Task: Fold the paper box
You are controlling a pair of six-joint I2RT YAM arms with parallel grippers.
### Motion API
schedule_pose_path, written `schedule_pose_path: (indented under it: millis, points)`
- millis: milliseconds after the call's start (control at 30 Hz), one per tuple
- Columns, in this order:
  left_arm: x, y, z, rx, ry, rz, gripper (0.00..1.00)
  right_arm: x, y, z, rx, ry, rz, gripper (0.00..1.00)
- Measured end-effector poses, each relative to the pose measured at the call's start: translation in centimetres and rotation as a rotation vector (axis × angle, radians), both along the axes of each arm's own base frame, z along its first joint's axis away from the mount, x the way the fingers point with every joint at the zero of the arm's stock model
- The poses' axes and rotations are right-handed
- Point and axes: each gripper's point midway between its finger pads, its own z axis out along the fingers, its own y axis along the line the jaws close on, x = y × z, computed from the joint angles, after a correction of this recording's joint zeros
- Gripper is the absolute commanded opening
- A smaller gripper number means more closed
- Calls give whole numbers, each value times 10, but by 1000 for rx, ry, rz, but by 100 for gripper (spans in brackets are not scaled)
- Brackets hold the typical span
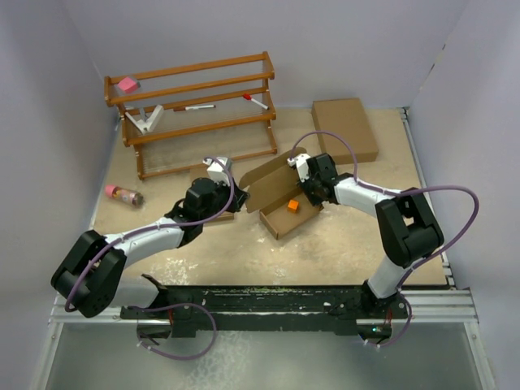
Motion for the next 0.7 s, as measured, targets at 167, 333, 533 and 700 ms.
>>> schedule_pose_path:
  millis: [167, 333, 533, 700]
  points:
    - [1, 1, 2, 3, -9, 6, 4, -1, -3, 0, -11, 8, 10, 40]
    - [1, 2, 2, 4, -13, 6, 4, -2, -3, 0, -8, 14, 13, 40]
    - [2, 2, 2, 8, -16, 8, 4, -5, 3, 2, 23, 25, 36, 48]
    - [2, 3, 2, 22, -28, 1, 4, -13, 13, 17, 98, 35, 83, 67]
